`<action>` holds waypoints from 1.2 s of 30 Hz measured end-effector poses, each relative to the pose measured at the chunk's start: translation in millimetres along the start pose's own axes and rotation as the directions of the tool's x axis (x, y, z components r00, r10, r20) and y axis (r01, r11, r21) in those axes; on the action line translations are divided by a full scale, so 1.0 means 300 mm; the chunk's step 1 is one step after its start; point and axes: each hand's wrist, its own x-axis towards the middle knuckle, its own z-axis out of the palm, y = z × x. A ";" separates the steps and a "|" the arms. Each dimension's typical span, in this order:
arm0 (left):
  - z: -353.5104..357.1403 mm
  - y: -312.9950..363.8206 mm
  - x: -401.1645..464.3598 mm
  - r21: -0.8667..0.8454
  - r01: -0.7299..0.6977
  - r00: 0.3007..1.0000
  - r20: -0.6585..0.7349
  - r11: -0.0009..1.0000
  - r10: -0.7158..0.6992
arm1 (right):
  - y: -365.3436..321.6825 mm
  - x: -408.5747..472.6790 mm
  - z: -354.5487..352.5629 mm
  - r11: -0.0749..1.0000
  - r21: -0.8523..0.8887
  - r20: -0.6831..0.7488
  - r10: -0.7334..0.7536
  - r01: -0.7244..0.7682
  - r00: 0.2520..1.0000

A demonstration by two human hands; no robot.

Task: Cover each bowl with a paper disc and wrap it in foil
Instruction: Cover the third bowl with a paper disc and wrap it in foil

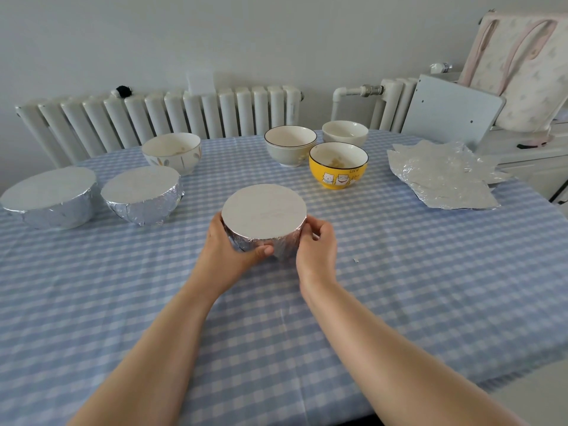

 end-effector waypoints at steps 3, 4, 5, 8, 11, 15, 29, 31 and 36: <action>-0.003 -0.011 0.008 -0.006 -0.005 1.000 0.007 1.000 0.005 | 0.006 0.012 0.003 1.000 0.011 -0.003 0.024 -0.024 1.000; -0.005 -0.016 0.009 -0.008 -0.004 1.000 0.013 1.000 0.004 | 0.008 0.020 -0.001 0.999 0.014 0.005 0.034 -0.034 0.999; -0.008 -0.017 0.008 -0.010 0.000 1.000 0.018 1.000 0.001 | 0.005 0.025 -0.006 0.999 0.005 0.013 0.046 -0.046 0.999; -0.010 -0.014 0.005 -0.015 0.011 0.999 0.037 1.000 -0.010 | -0.004 0.046 -0.017 0.996 -0.045 0.019 0.084 -0.083 0.996; -0.016 -0.014 0.008 -0.055 -0.008 0.998 0.061 0.998 0.012 | -0.019 0.070 -0.022 0.988 -0.063 0.069 0.147 -0.143 0.987; -0.033 -0.008 0.018 -0.083 0.043 0.993 0.110 0.996 -0.033 | -0.081 0.116 -0.065 0.971 -0.075 0.283 0.239 -0.227 0.929; -0.089 -0.023 0.040 -0.167 0.134 0.966 0.244 0.977 -0.090 | -0.146 0.192 -0.115 0.913 -0.161 0.546 0.398 -0.374 0.737; -0.098 -0.023 0.049 -0.215 0.153 0.965 0.245 0.965 -0.098 | -0.132 0.186 -0.099 0.909 -0.115 0.508 0.399 -0.400 0.763; -0.105 -0.008 0.061 -0.358 0.175 0.984 0.045 0.917 -0.170 | -0.124 0.160 -0.046 0.893 -0.019 0.408 0.418 -0.450 0.812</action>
